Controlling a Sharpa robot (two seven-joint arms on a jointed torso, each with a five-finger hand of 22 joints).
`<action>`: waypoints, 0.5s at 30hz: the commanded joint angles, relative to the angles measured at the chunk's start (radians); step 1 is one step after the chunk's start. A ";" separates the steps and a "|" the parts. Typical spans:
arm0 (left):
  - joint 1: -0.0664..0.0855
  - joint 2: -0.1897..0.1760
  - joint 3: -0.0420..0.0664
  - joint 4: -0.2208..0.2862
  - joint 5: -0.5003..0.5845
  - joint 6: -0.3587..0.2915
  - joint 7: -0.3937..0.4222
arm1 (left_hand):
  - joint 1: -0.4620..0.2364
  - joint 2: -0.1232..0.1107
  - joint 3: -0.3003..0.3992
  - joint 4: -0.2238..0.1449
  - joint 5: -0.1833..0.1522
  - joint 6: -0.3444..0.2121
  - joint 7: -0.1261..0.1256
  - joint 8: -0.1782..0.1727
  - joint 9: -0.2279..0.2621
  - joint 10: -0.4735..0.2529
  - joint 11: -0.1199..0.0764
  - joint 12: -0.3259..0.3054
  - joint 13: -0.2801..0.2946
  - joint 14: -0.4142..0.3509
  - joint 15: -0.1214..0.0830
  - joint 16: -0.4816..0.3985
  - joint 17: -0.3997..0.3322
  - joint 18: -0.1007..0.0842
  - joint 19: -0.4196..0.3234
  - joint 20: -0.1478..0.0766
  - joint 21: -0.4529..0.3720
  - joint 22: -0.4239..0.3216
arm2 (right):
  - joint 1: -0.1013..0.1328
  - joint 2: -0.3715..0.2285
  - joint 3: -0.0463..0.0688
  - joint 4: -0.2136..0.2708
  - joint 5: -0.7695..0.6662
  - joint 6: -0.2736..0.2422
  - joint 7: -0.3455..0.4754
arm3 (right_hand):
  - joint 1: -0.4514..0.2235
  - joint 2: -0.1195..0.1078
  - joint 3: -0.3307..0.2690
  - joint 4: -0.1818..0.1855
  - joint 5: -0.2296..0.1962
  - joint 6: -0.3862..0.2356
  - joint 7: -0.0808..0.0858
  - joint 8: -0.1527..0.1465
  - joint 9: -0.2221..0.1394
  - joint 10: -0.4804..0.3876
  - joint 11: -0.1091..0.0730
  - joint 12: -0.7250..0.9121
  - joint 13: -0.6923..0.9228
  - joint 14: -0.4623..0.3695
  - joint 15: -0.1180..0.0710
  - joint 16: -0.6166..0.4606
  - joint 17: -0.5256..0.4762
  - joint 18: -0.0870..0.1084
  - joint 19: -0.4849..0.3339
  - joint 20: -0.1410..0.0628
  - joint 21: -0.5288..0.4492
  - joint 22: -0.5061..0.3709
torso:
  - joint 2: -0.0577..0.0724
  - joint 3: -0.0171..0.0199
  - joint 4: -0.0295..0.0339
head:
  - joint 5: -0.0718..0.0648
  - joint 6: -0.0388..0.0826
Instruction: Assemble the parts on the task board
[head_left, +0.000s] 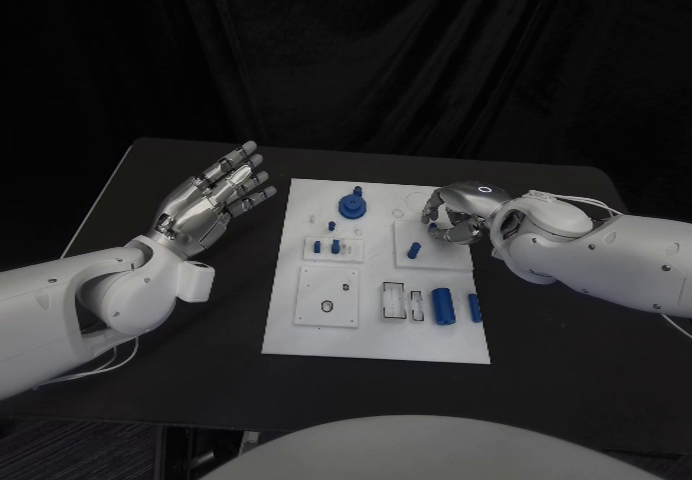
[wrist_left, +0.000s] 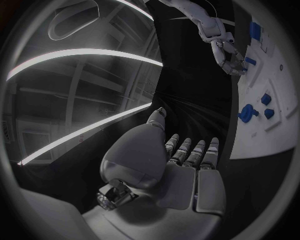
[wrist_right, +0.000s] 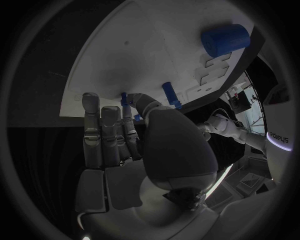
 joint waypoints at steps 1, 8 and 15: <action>-0.002 0.002 0.001 0.000 0.003 0.017 0.128 | 0.005 0.001 0.002 -0.007 0.007 -0.001 0.010 -0.004 0.000 0.002 0.007 0.006 0.001 0.003 0.009 0.008 0.002 -0.011 0.009 0.001 0.005 0.003 | -0.004 -0.004 0.001 0.001 0.008 0.000 -0.008 | -0.009 -0.001 0.007 0.001 0.003 0.003 0.004 0.006 0.003 0.012 -0.002 0.002 -0.002 0.008 -0.001 0.002 0.000 0.002 0.010 0.000 0.008 0.043 | 0.000 -0.0004 -0.0003 | 0.000 0.000; -0.004 0.003 0.001 -0.002 0.003 0.020 0.123 | 0.002 0.002 0.005 -0.013 0.009 0.003 0.015 -0.004 0.001 0.003 0.011 0.009 0.002 0.006 0.014 0.015 0.003 -0.019 0.017 0.001 0.008 0.010 | -0.009 -0.006 0.001 0.000 0.014 0.002 -0.008 | -0.023 -0.002 0.009 0.007 -0.019 0.002 0.004 0.014 0.010 0.031 -0.006 -0.002 -0.008 0.015 -0.004 0.007 0.002 0.001 0.017 -0.003 0.014 0.043 | 0.000 -0.0006 -0.0003 | 0.002 0.000; -0.005 0.004 0.001 -0.004 0.003 0.023 0.119 | 0.001 0.003 0.009 -0.019 0.012 0.005 0.018 -0.003 0.002 0.004 0.014 0.010 0.002 0.009 0.018 0.020 0.004 -0.025 0.025 0.001 0.012 0.016 | -0.011 -0.005 0.001 0.000 0.015 -0.006 -0.003 | -0.016 0.003 0.020 0.001 -0.012 0.019 0.011 0.033 0.023 0.070 -0.018 0.001 -0.013 0.025 -0.013 0.014 0.007 -0.001 0.027 -0.010 0.024 0.046 | 0.000 -0.0007 0.0005 | 0.000 0.000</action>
